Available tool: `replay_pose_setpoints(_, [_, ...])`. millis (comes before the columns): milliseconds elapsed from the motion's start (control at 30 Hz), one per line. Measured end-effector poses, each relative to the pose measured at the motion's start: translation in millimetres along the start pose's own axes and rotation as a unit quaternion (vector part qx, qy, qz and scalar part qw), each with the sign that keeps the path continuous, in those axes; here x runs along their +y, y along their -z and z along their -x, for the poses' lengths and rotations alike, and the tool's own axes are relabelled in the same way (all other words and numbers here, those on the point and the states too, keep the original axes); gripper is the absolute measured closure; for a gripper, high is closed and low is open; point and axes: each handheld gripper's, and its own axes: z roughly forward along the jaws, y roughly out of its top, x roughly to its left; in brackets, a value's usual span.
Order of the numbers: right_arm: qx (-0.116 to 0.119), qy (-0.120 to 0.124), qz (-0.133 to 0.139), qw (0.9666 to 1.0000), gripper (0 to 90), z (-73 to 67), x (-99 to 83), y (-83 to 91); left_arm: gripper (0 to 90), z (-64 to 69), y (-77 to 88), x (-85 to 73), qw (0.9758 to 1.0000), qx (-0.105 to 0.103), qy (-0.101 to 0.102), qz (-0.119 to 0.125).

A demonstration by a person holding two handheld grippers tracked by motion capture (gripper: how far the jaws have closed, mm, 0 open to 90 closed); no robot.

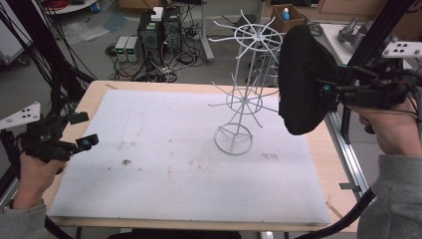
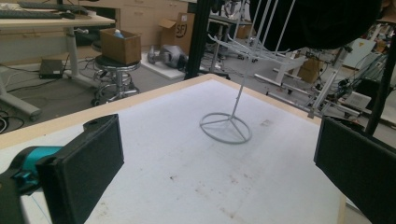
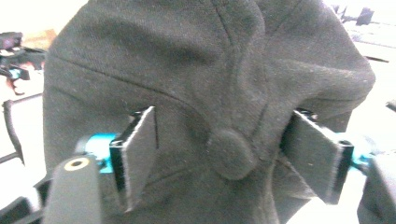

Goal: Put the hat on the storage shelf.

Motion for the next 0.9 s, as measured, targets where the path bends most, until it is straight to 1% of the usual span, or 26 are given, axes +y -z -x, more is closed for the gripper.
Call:
replay_pose_setpoints(67, [0.003,-0.009,-0.003,0.9999,19.8,0.6,0.0,0.0,1.7,0.0,-0.1,0.0,1.0000,0.000,0.000,-0.001])
replay_pose_setpoints(133, [0.003,-0.017,-0.010,0.9998,15.7,0.5,-0.4,-0.7,1.7,0.0,-0.5,-0.1,1.0000,0.000,0.000,0.000])
replay_pose_setpoints(200, [0.000,-0.019,-0.016,0.9997,12.3,0.2,-1.0,-1.6,1.7,-0.1,-0.6,-0.3,1.0000,0.000,0.001,-0.001])
replay_pose_setpoints(267, [-0.004,-0.016,-0.009,0.9998,12.3,1.4,-1.3,-2.4,1.7,0.0,-0.6,-0.3,1.0000,0.000,0.001,0.000])
replay_pose_setpoints(300, [-0.003,-0.022,-0.011,0.9997,12.3,1.2,-1.5,-2.1,1.7,0.2,-0.5,-0.3,1.0000,0.000,0.002,0.000])
replay_pose_setpoints(333, [-0.002,-0.022,-0.011,0.9997,12.3,1.3,-1.7,-2.5,1.7,0.3,-0.5,-0.2,1.0000,0.000,0.001,0.000])
replay_pose_setpoints(367, [-0.002,-0.017,-0.008,0.9998,12.4,1.3,-1.8,-3.1,1.8,0.3,-0.4,-0.2,1.0000,0.000,0.001,0.000])
replay_pose_setpoints(467, [0.001,-0.014,-0.007,0.9999,12.3,1.6,-2.1,-3.8,1.7,-0.1,-0.4,-0.3,1.0000,0.001,0.001,-0.001])
replay_pose_setpoints(567, [0.002,-0.017,-0.006,0.9998,12.0,1.1,-2.5,-2.3,1.7,0.5,-0.5,-0.2,1.0000,-0.001,0.002,0.000])
replay_pose_setpoints(633, [0.001,-0.013,0.005,0.9999,11.3,1.6,-2.7,-0.1,1.7,0.4,-0.5,-0.1,1.0000,-0.001,0.000,0.000])
replay_pose_setpoints(667, [0.002,-0.017,0.009,0.9998,11.2,0.8,-2.4,1.6,1.7,0.4,-0.5,-0.2,1.0000,-0.001,0.002,0.000])
replay_pose_setpoints(767, [0.009,-0.014,0.023,0.9996,11.2,-0.4,-1.3,4.6,1.7,0.5,-0.4,-0.2,1.0000,-0.001,0.001,0.001])
replay_pose_setpoints(833, [0.010,-0.016,0.014,0.9997,11.2,-1.3,-1.7,4.0,1.7,0.4,-0.1,0.0,1.0000,-0.001,0.000,0.000])
replay_pose_setpoints(867, [0.013,-0.011,0.015,0.9997,11.3,-1.0,-2.4,2.4,1.7,0.4,0.0,0.1,1.0000,0.000,0.000,0.000])
replay_pose_setpoints(900, [0.013,-0.015,0.008,0.9998,11.3,-2.2,-3.2,1.6,1.8,0.4,0.2,0.1,1.0000,-0.001,-0.001,0.000])
